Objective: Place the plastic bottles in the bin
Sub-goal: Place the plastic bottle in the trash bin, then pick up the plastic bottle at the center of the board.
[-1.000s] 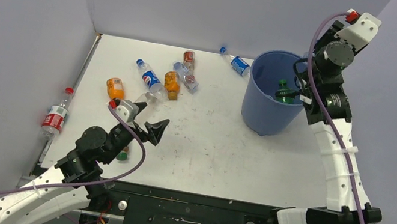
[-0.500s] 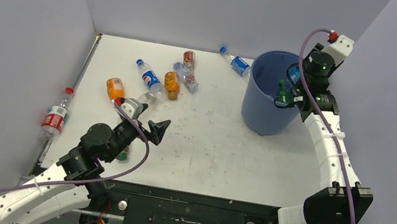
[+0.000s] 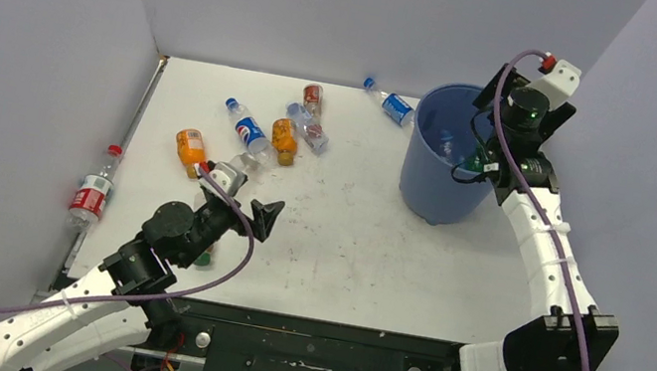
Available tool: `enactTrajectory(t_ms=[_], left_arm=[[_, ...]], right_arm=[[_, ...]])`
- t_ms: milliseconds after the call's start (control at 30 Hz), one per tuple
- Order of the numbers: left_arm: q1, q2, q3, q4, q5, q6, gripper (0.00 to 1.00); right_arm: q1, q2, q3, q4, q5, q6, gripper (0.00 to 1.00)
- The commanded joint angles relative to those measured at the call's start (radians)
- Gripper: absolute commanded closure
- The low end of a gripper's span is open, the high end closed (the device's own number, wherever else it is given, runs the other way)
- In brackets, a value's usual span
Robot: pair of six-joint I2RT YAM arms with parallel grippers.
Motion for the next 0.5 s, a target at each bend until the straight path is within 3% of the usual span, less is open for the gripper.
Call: enactTrajectory(t_ms=[0,100,167,467], left_arm=[[0.006,0.003,0.057,0.005,-0.022,-0.008,0.04],[0.007,0.003,0.058,0.000,-0.045,-0.009,0.04],[0.006,0.005,0.059,-0.001,-0.063,-0.010,0.04],[0.006,0.006,0.062,-0.046,-0.177,-0.019,0.04]], right_arm=[[0.086,-0.079,0.107,-0.028,-0.056,0.036,0.04],[0.200,-0.105,0.145,-0.087,-0.060,0.033,0.00],[0.279,-0.135,0.137,-0.109,-0.066,0.031,0.05],[0.611,-0.294,-0.044,-0.209,-0.137,0.010,0.10]])
